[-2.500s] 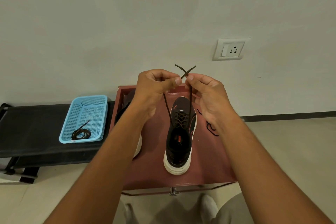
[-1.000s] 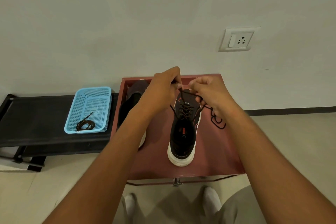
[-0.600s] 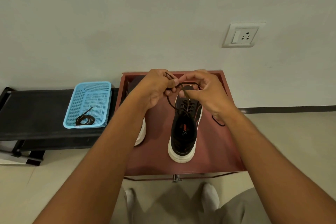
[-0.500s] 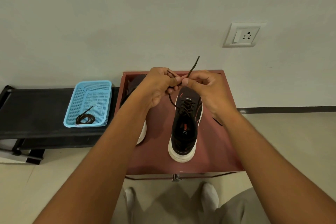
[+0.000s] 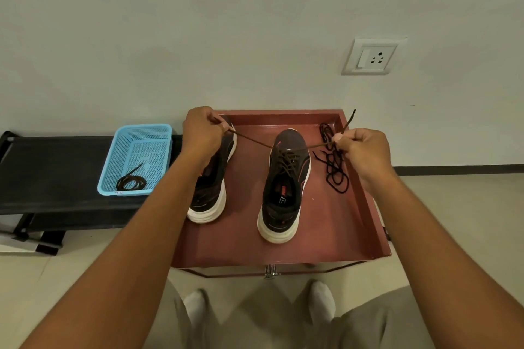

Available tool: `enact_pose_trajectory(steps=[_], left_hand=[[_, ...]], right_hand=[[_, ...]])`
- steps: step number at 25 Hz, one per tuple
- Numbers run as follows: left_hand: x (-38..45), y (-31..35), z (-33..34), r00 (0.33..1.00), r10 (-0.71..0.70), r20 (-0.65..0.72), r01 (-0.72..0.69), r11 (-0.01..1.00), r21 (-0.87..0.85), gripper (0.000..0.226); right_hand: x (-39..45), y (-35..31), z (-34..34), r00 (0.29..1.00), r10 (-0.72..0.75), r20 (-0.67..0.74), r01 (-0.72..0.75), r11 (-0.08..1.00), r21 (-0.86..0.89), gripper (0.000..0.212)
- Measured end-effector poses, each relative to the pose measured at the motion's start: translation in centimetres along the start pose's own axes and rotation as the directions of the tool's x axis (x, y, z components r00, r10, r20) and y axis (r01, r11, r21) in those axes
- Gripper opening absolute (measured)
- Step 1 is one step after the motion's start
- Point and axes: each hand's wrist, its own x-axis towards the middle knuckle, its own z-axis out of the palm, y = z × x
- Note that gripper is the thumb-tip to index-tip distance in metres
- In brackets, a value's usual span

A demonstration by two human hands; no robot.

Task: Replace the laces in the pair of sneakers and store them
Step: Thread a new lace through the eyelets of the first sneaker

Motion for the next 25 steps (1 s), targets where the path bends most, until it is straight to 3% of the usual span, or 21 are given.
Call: enact_pose_trajectory(steps=[5, 9, 11, 12, 14, 16, 17, 20, 23, 25], left_hand=[[-0.1, -1.5, -0.7, 0.997, 0.073, -0.027, -0.063, 0.958, 0.279, 0.007], [-1.1, -1.9, 0.8, 0.987, 0.149, 0.067, -0.163, 0.936, 0.312, 0.006], [-1.7, -1.7, 1.4, 0.971, 0.223, 0.090, -0.240, 0.876, 0.419, 0.028], [-1.9, -1.5, 1.9, 0.952, 0.287, 0.109, -0.300, 0.796, 0.526, 0.045], [-2.6, -1.0, 3.3, 0.900, 0.393, 0.187, -0.424, 0.692, 0.584, 0.055], [-3.3, -1.1, 5.0, 0.861, 0.359, 0.360, -0.495, 0.756, 0.428, 0.041], [-3.7, -1.4, 5.7, 0.847, 0.305, 0.436, -0.469, 0.815, 0.341, 0.036], [-4.8, -1.9, 6.8, 0.883, 0.232, 0.407, -0.360, 0.893, 0.271, 0.026], [-4.6, -1.8, 7.1, 0.934, 0.198, 0.296, -0.268, 0.939, 0.217, 0.011], [-4.3, -2.0, 7.1, 0.946, 0.176, 0.271, -0.233, 0.952, 0.199, 0.014]], right_hand=[[0.9, 2.2, -2.8, 0.998, 0.054, -0.036, -0.065, 0.900, -0.430, 0.017], [0.9, 2.5, -2.0, 0.995, 0.103, 0.005, -0.073, 0.741, -0.668, 0.020], [0.5, 2.4, -1.4, 0.991, 0.129, 0.014, -0.075, 0.653, -0.754, 0.027], [0.1, 2.1, -0.9, 0.995, 0.101, 0.013, -0.051, 0.605, -0.794, 0.036], [-1.4, 1.2, 0.5, 0.992, -0.084, 0.091, 0.123, 0.633, -0.764, 0.040], [-2.7, 0.5, 2.3, 0.921, -0.253, 0.295, 0.382, 0.727, -0.570, 0.027], [-3.4, 0.1, 3.1, 0.885, -0.247, 0.394, 0.428, 0.762, -0.485, 0.024], [-4.0, 0.4, 4.5, 0.860, -0.133, 0.492, 0.363, 0.837, -0.410, 0.019], [-3.6, 0.7, 4.4, 0.912, -0.127, 0.389, 0.304, 0.846, -0.437, 0.007], [-2.7, 1.3, 3.7, 0.944, -0.079, 0.322, 0.248, 0.813, -0.527, 0.010]])
